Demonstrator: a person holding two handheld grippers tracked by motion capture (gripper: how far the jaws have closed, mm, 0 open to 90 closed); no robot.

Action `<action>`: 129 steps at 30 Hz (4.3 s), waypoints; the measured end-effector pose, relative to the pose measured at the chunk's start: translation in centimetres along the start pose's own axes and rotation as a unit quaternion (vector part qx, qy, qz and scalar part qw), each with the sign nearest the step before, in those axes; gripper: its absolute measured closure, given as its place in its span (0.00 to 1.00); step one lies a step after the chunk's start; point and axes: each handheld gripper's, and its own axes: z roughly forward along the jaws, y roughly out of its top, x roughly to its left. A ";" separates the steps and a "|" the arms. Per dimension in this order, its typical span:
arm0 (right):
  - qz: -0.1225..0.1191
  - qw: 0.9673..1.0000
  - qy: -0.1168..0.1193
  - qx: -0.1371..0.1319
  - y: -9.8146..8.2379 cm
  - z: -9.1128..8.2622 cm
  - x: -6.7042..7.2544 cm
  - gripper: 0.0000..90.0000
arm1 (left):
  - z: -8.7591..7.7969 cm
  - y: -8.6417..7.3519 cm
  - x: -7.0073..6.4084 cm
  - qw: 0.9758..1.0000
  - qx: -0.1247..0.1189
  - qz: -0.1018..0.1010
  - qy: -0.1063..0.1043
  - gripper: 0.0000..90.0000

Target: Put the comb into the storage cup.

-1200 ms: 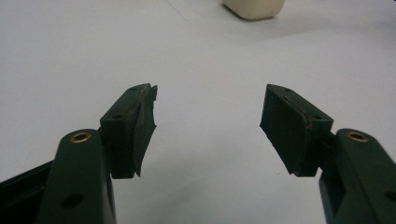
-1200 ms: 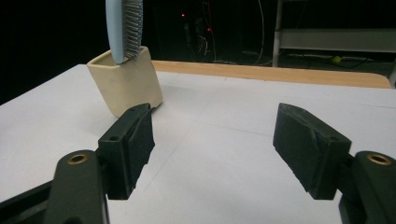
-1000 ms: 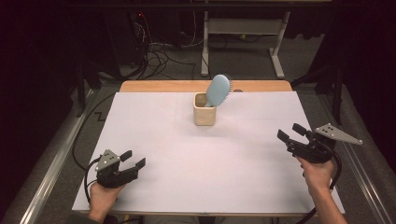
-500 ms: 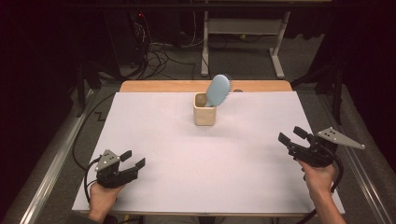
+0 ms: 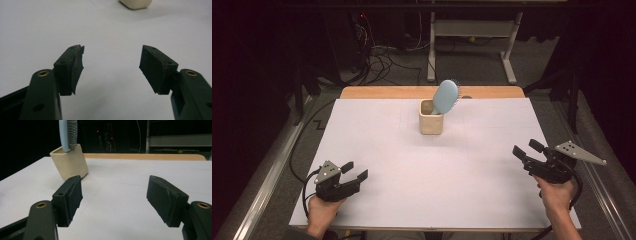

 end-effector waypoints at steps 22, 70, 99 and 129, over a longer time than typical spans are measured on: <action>0.001 1.000 0.006 0.007 -1.4 -0.9 0.3 0.32 | -0.1 0.0 0.1 1.000 -0.002 -0.009 -0.006 0.39; -0.017 0.999 0.019 0.031 -4.0 -2.1 1.8 0.31 | -0.1 0.0 0.1 1.000 -0.003 -0.009 -0.005 0.39; -0.014 0.999 0.012 0.042 -5.6 -1.8 1.7 0.32 | -0.2 0.0 0.1 1.000 -0.005 -0.009 -0.004 0.39; -0.003 0.998 -0.007 0.054 -6.5 -1.5 0.6 0.32 | -0.2 0.0 0.1 1.000 -0.006 -0.008 -0.003 0.39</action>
